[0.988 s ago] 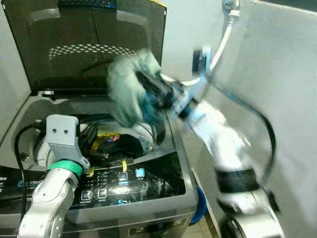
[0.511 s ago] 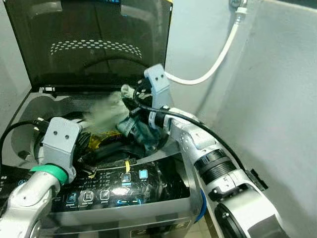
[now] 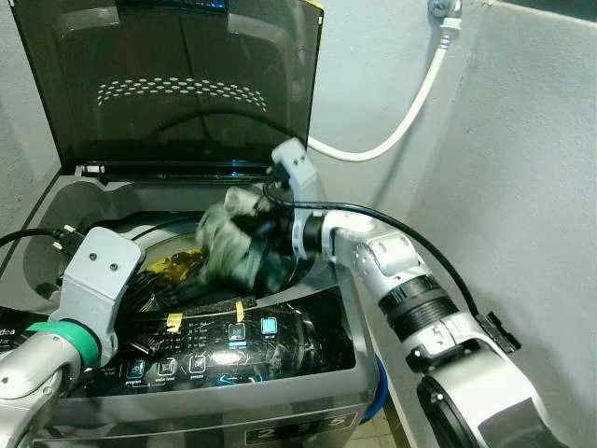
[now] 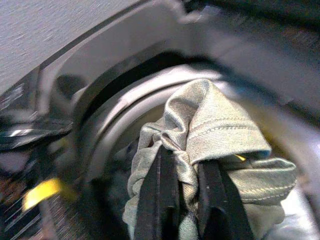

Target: Clothes washing

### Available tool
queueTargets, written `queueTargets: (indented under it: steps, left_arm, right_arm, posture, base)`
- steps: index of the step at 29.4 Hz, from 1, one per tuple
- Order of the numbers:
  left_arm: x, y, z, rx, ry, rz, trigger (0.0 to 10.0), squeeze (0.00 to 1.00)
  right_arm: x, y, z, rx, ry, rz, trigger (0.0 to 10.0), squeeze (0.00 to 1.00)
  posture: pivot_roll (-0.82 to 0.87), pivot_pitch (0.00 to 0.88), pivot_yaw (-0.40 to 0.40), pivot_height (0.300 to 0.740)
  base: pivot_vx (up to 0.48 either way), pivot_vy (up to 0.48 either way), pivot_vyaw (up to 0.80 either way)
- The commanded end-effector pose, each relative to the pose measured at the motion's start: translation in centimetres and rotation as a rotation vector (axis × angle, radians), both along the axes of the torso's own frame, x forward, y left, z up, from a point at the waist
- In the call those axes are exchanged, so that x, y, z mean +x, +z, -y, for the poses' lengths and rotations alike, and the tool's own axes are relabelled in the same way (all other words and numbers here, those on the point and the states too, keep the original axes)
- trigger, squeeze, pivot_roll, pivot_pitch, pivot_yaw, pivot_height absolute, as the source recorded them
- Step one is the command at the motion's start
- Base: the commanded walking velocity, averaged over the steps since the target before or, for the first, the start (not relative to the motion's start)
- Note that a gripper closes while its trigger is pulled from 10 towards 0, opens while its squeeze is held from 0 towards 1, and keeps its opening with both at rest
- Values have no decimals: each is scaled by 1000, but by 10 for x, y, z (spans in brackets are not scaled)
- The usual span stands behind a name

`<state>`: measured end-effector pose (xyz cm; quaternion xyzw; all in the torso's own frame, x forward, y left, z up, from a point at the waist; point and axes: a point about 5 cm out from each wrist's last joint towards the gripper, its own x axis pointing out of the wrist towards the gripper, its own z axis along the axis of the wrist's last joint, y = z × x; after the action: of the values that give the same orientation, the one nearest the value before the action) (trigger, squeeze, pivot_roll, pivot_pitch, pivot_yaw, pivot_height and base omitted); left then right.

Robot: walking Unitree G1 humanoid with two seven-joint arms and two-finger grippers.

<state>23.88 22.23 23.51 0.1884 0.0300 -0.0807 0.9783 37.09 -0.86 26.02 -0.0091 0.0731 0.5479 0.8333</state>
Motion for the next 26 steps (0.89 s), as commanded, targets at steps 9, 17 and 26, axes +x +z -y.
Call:
queueTargets:
  steps: [9, 17, 26]
  left_arm:
    - [-1, 4, 3, 14, -12, -18, 10000, 0]
    - [1, 7, 3, 14, -1, -11, 10000, 0]
    - [30, 9, 8, -187, 140, 88, 10000, 0]
  right_arm:
    - [-9, 16, 6, 182, 110, -52, 10000, 1000]
    - [18, 50, 48, 598, -264, -14, 10000, 0]
    - [10, 7, 98, 557, -651, 87, 10000, 0]
  posture:
    - [126, 3, -5, 740]
    - [128, 5, 3, 740]
    - [87, 0, 17, 740]
  base:
    - [0, 0, 0]
    - [0, 0, 0]
    - [0, 0, 0]
